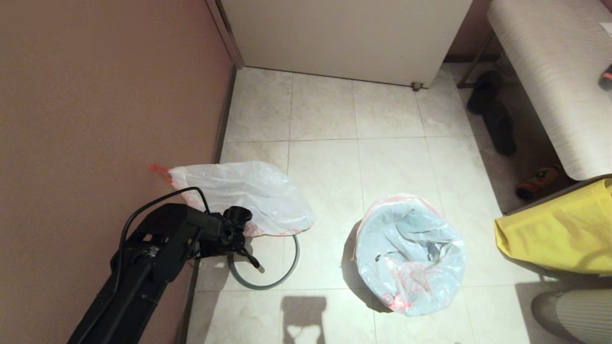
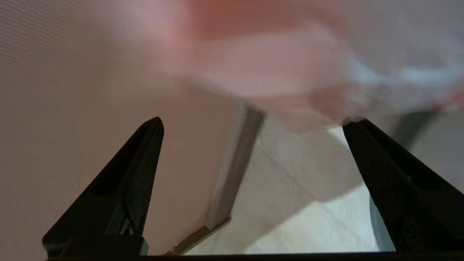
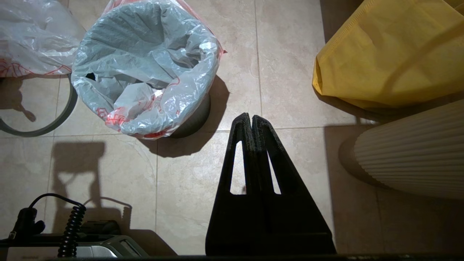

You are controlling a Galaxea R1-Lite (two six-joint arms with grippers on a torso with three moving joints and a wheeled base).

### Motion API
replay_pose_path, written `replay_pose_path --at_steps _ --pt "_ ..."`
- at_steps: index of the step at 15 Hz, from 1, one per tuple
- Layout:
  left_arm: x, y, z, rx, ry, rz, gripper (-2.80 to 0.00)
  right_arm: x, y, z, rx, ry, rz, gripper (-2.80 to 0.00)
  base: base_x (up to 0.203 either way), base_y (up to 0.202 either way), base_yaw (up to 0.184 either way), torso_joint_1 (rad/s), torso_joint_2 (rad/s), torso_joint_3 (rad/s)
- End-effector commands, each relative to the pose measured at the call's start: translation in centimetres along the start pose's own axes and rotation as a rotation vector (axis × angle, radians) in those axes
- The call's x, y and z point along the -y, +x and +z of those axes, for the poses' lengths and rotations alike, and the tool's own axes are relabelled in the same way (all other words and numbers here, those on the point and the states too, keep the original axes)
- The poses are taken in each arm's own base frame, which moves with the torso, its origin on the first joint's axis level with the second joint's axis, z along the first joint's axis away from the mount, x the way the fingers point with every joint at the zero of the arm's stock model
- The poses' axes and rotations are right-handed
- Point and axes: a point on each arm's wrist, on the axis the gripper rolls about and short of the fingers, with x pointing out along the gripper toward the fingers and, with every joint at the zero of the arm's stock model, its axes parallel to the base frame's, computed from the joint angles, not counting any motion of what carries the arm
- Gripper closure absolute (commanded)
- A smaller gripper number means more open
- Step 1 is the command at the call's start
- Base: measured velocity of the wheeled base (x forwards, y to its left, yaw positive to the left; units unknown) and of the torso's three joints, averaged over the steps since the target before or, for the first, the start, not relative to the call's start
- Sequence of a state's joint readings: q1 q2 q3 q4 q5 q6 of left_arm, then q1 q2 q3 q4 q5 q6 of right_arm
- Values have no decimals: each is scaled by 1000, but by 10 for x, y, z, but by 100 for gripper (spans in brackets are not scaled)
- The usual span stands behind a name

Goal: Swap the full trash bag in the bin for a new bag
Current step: Place the trash can ring on the trash can

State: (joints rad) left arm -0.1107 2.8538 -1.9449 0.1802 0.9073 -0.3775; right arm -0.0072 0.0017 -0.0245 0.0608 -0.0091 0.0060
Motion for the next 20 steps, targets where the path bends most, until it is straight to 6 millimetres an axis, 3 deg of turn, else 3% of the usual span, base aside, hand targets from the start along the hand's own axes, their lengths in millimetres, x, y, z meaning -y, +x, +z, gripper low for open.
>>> replay_pose_path --at_steps 1,5,10,16,20 --pt "14 18 -31 -30 89 19 -280 0 0 0 0 0 0 0 0 0 0 0 0 0" --pt "32 37 -49 26 103 -10 -280 0 0 0 0 0 0 0 0 0 0 0 0 0" --pt "32 46 -51 36 143 -12 -280 0 0 0 0 0 0 0 0 0 0 0 0 0" --pt "52 24 -45 118 123 -168 -280 0 0 0 0 0 0 0 0 0 0 0 0 0" --pt "64 -6 -32 182 95 -278 -280 0 0 0 0 0 0 0 0 0 0 0 0 0"
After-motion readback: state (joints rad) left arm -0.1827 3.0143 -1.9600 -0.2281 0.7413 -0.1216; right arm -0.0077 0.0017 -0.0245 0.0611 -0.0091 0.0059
